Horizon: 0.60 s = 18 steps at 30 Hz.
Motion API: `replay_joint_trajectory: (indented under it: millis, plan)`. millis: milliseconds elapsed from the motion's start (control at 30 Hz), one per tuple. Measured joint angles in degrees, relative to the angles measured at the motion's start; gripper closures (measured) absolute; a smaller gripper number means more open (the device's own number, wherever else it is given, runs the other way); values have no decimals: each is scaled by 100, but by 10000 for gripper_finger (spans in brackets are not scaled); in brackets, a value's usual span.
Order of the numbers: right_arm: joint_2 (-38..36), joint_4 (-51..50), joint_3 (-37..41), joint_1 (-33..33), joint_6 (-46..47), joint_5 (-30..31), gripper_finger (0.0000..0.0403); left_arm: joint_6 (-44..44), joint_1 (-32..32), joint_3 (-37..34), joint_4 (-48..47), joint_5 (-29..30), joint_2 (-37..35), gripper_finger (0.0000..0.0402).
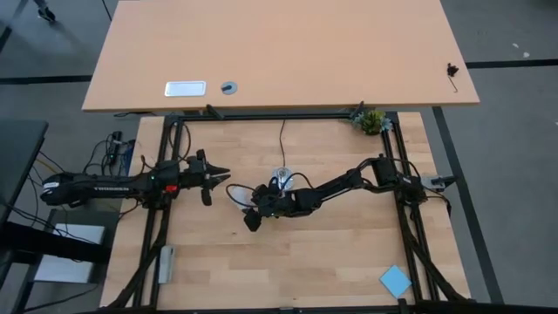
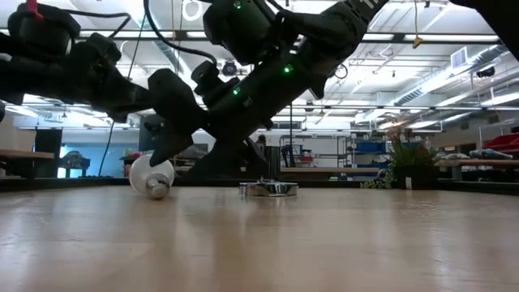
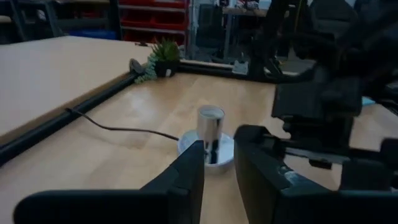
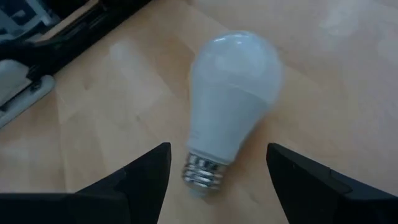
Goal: Screw lightbulb
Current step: Insert the lightbulb into the lamp socket
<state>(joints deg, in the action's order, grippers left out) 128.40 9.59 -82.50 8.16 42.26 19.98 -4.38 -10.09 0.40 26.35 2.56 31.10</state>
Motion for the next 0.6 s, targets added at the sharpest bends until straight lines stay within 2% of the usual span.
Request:
replay_joint_trajectory:
  millis: [267, 467, 600]
  plan:
    - [0, 32, 0, 0, -29, 55, 131, 125, 0, -1, 87, 34, 143, 307]
    - [0, 281, -2, 64, -532, -20, 131, 331, 2, 0, -100, -332, 232, 307]
    - [0, 497, -5, 143, -795, -249, 131, 442, 2, 0, -211, -369, 229, 307]
